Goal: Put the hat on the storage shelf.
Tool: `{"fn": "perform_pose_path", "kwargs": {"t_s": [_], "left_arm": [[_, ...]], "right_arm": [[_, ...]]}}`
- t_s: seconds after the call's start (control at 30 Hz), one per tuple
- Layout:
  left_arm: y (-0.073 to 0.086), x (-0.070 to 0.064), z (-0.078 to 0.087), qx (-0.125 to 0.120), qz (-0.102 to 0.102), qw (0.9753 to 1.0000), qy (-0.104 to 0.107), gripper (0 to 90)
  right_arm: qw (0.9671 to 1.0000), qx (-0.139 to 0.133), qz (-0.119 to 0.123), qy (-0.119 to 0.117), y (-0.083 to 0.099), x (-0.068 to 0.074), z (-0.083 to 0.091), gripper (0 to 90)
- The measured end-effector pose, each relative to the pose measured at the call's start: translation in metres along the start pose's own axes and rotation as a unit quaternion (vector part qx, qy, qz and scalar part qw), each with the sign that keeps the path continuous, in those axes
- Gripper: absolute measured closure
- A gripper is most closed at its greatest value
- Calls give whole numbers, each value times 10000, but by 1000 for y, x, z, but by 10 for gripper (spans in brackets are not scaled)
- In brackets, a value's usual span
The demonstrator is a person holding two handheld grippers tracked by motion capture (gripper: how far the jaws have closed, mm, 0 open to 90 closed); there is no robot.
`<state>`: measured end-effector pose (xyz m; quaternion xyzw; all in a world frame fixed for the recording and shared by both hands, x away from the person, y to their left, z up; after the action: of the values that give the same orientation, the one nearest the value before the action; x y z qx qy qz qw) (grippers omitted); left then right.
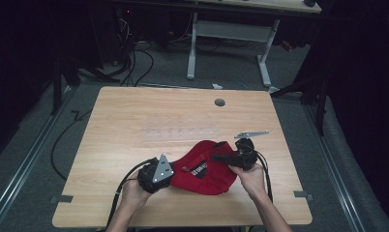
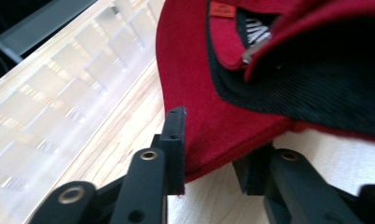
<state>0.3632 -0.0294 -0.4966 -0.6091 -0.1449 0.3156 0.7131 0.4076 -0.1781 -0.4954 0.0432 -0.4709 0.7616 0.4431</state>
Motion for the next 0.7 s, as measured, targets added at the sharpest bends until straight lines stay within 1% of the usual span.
{"fn": "perform_pose_path", "kwargs": {"t_s": [0.07, 0.13, 0.17, 0.23, 0.27, 0.33, 0.37, 0.4, 0.43, 0.47, 0.53, 0.6, 0.63, 0.7], "left_arm": [[-1, -4, 1, 26, 30, 10000, 79, 743], [-1, -7, 2, 122, -17, 9998, 174, 764], [-1, -7, 2, 122, -17, 9998, 174, 773], [-2, -9, 4, 164, -25, 9996, 224, 781], [-2, -10, 4, 146, 3, 9996, 235, 794], [-3, -12, 6, 201, -49, 9994, 271, 800], [-3, -13, 7, 224, -83, 9993, 295, 813], [-3, -14, 7, 236, -96, 9992, 320, 813], [-2, -17, 9, 273, -110, 9988, 391, 828], [-2, -17, 9, 273, -110, 9988, 391, 834], [1, -21, 9, 320, -123, 9983, 461, 839], [0, -22, 10, 332, -140, 9981, 500, 847], [0, -22, 12, 335, -151, 9980, 506, 849], [-1, -21, 13, 321, -140, 9983, 473, 852]], "right_arm": [[10000, -56, -22, -44, -1, -1, 1, 789], [9999, -68, -73, -91, -2, -1, 0, 759], [9999, -68, -73, -91, -2, -1, 0, 759], [9997, -89, -136, -162, -3, -2, 0, 730], [9993, -153, -211, -261, -4, -1, 0, 701], [9991, -184, -248, -290, -5, -2, 0, 694], [9989, -238, -268, -302, -7, -2, 0, 662], [9989, -238, -268, -302, -7, -2, 0, 662], [9984, -326, -352, -313, -9, -5, 1, 605], [9984, -326, -352, -313, -9, -5, 1, 605], [9976, -461, -433, -279, -12, -8, 5, 568], [9964, -661, -482, -202, -18, -12, 11, 533], [9956, -800, -486, -103, -22, -13, 16, 514], [9941, -987, -453, -13, -28, -15, 23, 494]]}}
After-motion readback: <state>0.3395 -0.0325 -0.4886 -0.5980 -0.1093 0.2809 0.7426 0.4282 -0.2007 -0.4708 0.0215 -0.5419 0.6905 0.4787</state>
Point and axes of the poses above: each handheld gripper's, and its own axes: z roughly backward along the jaws, y roughly out of its underside, x roughly to its left, the point moved 8 cm from there along -z, roughly forward along the jaws, and after that the axes turned 1 degree about -x, right-handed, at the moved point
